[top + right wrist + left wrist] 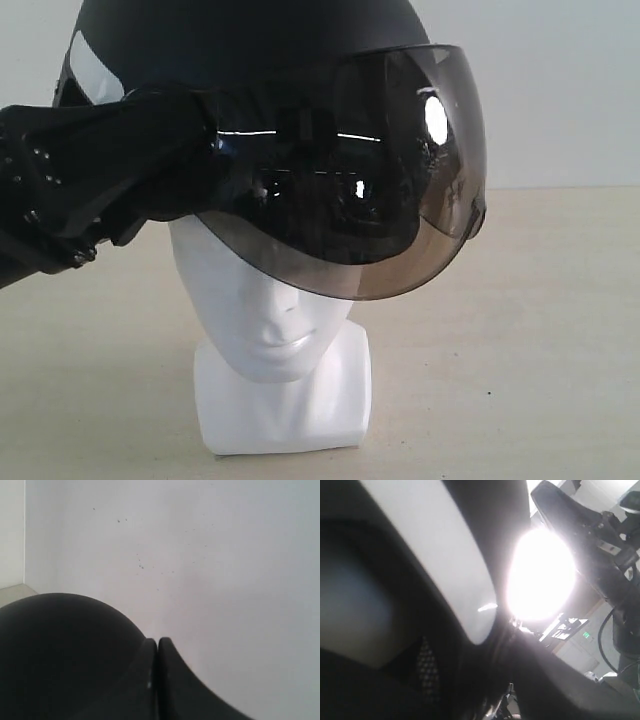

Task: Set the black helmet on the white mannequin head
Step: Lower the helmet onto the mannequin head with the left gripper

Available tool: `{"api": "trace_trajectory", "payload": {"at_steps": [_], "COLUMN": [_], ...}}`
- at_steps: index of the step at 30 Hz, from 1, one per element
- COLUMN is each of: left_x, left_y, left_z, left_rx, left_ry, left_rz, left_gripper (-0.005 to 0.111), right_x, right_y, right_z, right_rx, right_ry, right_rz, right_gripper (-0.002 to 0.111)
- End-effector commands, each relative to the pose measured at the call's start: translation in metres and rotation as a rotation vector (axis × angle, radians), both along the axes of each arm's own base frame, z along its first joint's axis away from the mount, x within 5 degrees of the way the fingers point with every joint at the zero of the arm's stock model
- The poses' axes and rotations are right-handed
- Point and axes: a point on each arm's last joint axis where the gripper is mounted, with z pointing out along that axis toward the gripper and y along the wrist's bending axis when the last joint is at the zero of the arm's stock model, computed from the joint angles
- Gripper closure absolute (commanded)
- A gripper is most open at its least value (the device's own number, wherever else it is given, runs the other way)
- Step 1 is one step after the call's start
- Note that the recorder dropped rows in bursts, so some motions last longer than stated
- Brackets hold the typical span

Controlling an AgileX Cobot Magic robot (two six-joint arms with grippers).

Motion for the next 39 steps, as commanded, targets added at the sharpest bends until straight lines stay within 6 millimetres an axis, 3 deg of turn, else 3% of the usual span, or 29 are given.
{"api": "trace_trajectory", "payload": {"at_steps": [1, 4, 8, 13, 22, 39], "left_x": [0.001, 0.001, 0.002, 0.005, 0.003, 0.01], "left_y": [0.002, 0.002, 0.003, 0.004, 0.004, 0.034], "left_z": [-0.019, -0.019, -0.019, -0.026, -0.033, -0.051], "left_rx": [0.121, 0.114, 0.119, 0.176, 0.263, 0.434], "left_ry": [0.023, 0.024, 0.024, 0.103, 0.089, 0.214], "left_rz": [0.033, 0.04, 0.042, 0.075, 0.044, 0.099], "left_gripper": [0.102, 0.102, 0.098, 0.045, 0.047, 0.047], "right_x": [0.026, 0.043, 0.043, 0.047, 0.047, 0.056], "right_y": [0.041, 0.067, 0.069, 0.07, 0.07, 0.079], "right_z": [-0.018, -0.038, -0.034, -0.043, -0.046, -0.061], "right_rx": [0.038, -0.005, 0.023, -0.023, -0.018, -0.058], "right_ry": [-0.003, 0.012, -0.028, 0.033, 0.058, 0.107], "right_rz": [0.091, 0.127, 0.146, 0.123, 0.12, 0.114], "right_gripper": [0.109, 0.109, 0.109, 0.109, 0.109, 0.109]}}
